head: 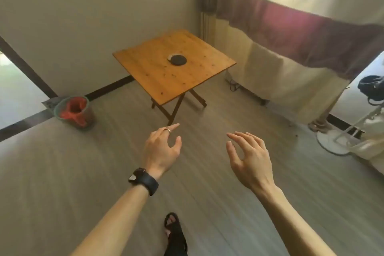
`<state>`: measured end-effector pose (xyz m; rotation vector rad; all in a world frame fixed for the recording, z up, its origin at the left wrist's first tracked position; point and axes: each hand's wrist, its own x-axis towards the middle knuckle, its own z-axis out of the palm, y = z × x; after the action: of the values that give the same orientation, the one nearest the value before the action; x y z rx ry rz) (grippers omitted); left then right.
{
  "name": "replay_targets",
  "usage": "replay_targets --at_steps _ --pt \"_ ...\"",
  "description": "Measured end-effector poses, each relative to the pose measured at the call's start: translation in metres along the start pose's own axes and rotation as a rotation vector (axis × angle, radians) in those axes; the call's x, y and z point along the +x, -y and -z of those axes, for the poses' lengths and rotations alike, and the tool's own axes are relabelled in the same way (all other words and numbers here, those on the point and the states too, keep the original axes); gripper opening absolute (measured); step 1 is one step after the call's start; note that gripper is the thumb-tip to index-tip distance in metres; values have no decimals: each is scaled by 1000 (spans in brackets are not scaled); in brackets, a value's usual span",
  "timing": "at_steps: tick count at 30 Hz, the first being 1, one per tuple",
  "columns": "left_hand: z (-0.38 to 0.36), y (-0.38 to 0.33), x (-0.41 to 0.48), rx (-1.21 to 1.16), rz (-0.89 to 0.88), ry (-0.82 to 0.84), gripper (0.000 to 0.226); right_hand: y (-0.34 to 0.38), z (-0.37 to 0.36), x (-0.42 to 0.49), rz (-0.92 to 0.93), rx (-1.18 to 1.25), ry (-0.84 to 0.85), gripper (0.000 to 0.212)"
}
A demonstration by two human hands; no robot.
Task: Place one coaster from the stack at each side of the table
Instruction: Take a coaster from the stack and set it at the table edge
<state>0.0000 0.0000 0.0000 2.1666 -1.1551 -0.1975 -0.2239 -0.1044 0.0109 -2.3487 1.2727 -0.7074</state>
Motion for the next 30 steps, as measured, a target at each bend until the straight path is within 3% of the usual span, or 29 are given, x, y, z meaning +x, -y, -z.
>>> replay_targets --at_steps 5,12,19,30 --pt "-24 29 57 35 20 114 42 -2 -45 48 -63 -50 101 35" --pt "-42 70 158 77 -40 210 41 5 -96 128 -139 -85 111 35" --pt "-79 97 262 87 27 315 40 -9 -139 218 -238 -81 185 37" --pt "-171 104 467 85 201 344 38 -76 -204 453 -241 -56 301 37"
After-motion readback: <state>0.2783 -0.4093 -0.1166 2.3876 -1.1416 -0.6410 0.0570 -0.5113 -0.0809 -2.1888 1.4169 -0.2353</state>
